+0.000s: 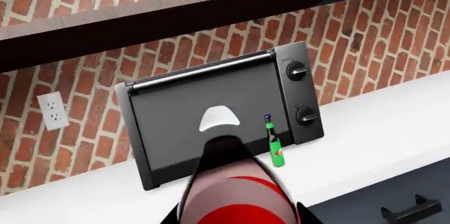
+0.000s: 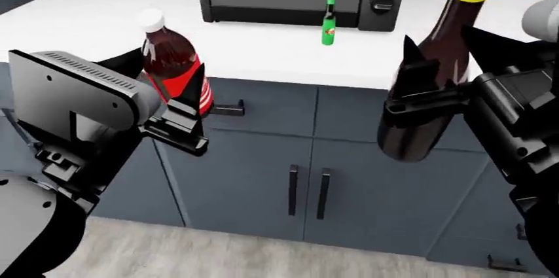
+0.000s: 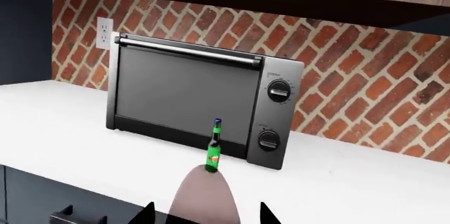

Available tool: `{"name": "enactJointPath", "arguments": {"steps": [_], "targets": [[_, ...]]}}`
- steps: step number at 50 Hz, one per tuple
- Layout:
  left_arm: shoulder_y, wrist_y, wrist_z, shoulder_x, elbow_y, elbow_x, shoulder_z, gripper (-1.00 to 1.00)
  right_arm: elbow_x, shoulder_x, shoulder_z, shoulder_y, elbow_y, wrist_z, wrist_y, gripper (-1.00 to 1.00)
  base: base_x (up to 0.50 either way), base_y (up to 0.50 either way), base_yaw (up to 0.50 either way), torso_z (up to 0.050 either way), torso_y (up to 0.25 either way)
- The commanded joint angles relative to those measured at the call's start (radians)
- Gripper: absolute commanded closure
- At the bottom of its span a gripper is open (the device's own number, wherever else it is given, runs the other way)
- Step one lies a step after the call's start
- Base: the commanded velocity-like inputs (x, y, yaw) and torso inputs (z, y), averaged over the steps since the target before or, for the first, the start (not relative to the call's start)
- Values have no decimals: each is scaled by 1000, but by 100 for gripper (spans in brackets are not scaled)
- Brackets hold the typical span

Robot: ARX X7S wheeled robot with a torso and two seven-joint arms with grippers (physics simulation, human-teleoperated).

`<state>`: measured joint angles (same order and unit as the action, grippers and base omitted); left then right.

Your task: Move the drinks to the dining counter.

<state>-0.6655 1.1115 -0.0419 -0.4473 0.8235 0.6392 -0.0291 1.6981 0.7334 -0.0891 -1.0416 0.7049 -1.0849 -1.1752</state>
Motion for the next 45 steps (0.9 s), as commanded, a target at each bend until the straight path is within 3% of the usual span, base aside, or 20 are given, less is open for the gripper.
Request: {"name": "enactJointPath", "arguments": {"steps": [1,45], "targets": [[6,-5,-15,-4,2,13,-16,100,-22,7,8,-16,1,-4,-7,100,-461,-63,371,0,0],[11,-22,-33,-16,1,31,-10,100,0,23,-15,-25,8,-5,12,100,-443,-109,384,1,0]]}}
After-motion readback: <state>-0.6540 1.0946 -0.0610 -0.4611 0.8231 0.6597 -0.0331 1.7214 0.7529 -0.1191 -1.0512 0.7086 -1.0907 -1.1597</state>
